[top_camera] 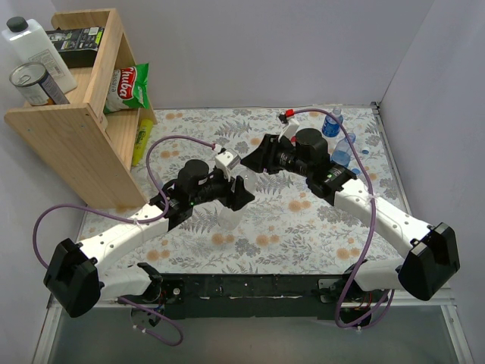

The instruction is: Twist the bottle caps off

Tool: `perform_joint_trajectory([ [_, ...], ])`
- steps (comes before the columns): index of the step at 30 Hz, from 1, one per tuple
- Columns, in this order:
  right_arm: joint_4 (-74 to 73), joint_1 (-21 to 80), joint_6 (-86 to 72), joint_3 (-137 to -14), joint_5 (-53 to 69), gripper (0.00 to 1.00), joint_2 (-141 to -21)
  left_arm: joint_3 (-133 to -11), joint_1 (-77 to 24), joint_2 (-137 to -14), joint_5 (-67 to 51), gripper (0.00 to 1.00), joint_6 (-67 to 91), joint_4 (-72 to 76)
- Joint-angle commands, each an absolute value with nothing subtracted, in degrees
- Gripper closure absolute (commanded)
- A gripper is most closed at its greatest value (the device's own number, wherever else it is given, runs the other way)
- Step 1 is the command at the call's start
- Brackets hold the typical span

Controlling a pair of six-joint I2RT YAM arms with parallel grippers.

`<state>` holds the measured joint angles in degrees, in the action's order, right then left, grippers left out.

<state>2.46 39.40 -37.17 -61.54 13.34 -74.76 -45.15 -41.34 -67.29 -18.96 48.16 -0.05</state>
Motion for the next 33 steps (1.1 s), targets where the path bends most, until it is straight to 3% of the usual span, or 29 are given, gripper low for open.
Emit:
perform_joint_trajectory([
  [1,6.8,41.0,-37.1,-65.1,14.9,0.46,-75.2,-47.7,-41.7,-67.4,-20.3,0.68,47.4,0.4],
  [3,6.9,41.4,-37.1,-65.0,15.0,0.46,-75.5,-47.6,-41.7,-67.3,-20.7,0.68,47.6,0.4],
  [5,6.9,41.6,-37.1,-64.8,15.2,0.54,-75.7,-47.5,-41.7,-67.1,-20.7,0.68,48.2,0.6],
  [10,8.8,41.4,-36.1,-63.1,16.6,0.84,-74.5,-47.1,-41.5,-66.1,-23.0,0.68,49.0,1.8],
  [14,9.6,40.5,-31.8,-62.0,20.7,0.98,-73.2,-46.3,-39.5,-65.5,-29.8,0.68,50.5,4.2],
  [24,18.7,34.8,-24.7,-60.4,45.2,0.99,-68.7,-43.9,-34.6,-67.1,-58.9,0.68,58.2,17.6],
  [33,28.9,26.8,-29.7,-58.6,54.5,0.99,-63.5,-43.9,-34.3,-69.3,-63.7,0.68,61.5,21.6],
])
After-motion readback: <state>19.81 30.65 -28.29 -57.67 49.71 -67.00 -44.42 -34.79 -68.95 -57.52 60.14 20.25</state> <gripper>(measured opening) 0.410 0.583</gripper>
